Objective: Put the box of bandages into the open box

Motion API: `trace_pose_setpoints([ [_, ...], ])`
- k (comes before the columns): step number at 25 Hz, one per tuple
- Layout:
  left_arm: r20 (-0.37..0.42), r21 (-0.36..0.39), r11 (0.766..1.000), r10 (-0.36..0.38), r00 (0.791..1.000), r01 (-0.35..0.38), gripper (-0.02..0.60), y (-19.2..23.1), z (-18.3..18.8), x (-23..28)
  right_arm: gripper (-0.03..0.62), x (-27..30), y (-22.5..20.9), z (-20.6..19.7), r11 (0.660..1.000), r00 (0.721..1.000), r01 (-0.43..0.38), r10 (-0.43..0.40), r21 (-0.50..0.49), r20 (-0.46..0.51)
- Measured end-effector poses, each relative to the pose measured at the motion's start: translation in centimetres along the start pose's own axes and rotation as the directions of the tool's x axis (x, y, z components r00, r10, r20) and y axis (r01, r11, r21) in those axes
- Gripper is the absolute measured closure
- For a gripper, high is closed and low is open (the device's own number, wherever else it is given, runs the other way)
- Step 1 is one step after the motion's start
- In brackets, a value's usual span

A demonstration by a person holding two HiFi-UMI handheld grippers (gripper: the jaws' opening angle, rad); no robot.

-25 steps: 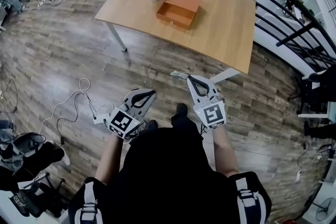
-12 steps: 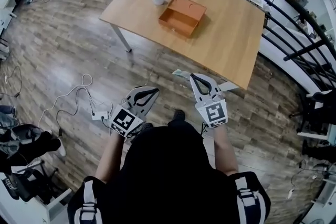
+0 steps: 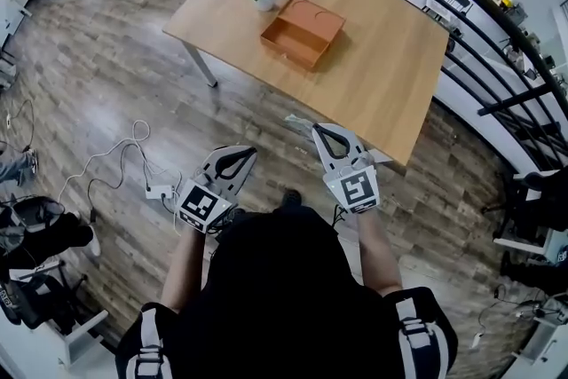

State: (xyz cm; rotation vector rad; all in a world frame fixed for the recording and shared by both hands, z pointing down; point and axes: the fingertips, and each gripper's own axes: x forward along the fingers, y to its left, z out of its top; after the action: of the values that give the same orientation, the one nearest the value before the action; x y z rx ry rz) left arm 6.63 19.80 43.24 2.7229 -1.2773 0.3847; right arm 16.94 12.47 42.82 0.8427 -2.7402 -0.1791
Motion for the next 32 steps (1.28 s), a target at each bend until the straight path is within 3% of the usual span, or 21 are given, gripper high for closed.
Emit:
trace_pose_setpoints([
  [12, -0.016, 0.005, 1.0, -0.014, 1.0, 0.014, 0.555, -1.8, 0.5, 4.4, 0.569, -1.7, -3.7, -2.1, 1.0, 1.0, 0.001, -0.001, 0.026, -0.002],
  [22, -0.013, 0.013, 1.0, -0.027, 1.0, 0.027, 0.555, -2.7, 0.6, 5.5, 0.569, -2.3, -4.0, -2.6, 1.0, 1.0, -0.009, 0.009, 0.021, 0.0],
  [28, 0.01, -0.033, 0.999, -0.038, 0.999, 0.039, 0.555, -1.7, 0.5, 5.6, 0.569, -1.6, -4.0, -2.5, 1.0, 1.0, -0.008, 0.008, 0.014, -0.017],
  [32, -0.003, -0.024, 0.998, -0.055, 0.998, 0.055, 0.555, -0.7, 0.2, 6.1, 0.569, -0.6, -4.5, -2.6, 1.0, 0.999, -0.003, 0.004, 0.008, -0.035],
])
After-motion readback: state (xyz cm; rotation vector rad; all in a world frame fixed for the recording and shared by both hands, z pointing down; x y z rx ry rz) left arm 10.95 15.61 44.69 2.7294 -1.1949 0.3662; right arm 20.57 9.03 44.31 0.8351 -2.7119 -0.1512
